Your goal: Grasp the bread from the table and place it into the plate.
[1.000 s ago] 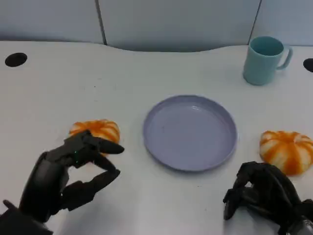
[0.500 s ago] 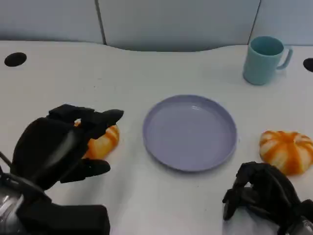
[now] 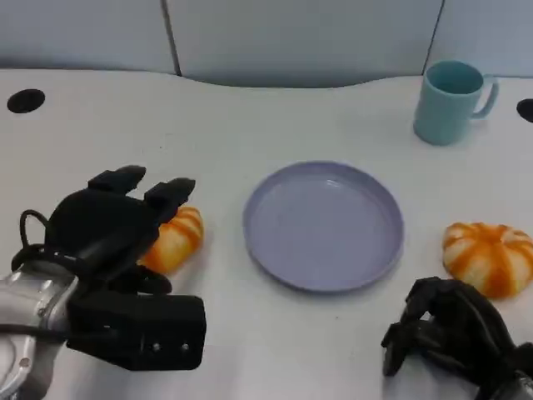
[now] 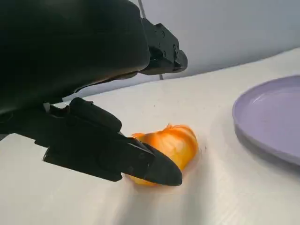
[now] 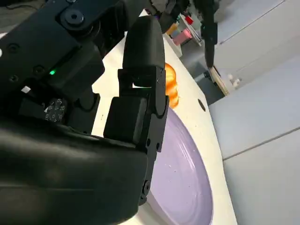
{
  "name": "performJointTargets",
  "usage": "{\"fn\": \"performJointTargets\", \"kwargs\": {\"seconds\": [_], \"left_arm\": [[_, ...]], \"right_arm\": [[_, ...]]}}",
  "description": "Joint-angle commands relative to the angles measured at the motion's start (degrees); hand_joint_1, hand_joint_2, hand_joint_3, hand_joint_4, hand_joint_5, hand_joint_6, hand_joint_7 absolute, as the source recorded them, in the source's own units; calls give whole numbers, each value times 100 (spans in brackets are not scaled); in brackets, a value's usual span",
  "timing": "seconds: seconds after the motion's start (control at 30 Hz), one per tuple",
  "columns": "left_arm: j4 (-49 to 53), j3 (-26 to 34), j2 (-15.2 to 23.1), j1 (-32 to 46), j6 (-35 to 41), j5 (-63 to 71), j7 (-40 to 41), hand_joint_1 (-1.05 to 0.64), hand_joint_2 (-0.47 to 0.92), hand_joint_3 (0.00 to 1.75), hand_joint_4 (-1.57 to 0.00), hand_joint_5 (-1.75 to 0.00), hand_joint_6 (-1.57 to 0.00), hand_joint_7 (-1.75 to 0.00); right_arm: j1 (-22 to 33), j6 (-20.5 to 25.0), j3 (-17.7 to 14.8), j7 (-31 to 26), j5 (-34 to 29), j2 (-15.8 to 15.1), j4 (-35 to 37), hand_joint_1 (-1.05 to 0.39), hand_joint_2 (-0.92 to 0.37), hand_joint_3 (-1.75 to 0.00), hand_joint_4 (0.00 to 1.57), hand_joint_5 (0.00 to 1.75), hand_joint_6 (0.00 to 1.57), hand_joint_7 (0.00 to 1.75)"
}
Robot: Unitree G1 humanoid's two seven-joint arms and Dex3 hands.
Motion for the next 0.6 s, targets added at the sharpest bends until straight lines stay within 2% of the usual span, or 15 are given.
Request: {"fn": "performJointTargets", "kwargs": {"seconds": [0.03,0.47,0.6], "left_arm": [[816,-341,107,-535,139,63,69,-78,92,1,-1,0,-8,-1],[2934,-1120,-132,-1802,146,-228,367,-78,91,0,0,0,-9,-1],[3867,-1374,-359,-2360,126,-305,474,-77,90,0,0,0,-10,-1]], "right_arm": [[108,149,-68,17,49,-137,22,-105,-46,0,157,68,157,46],[83,115,-86,26,67,-126,96,-105,-47,0,157,68,157,45],[97,107,-59,-50,50,-94,59,-105,-47,0,157,68,157,45]]}}
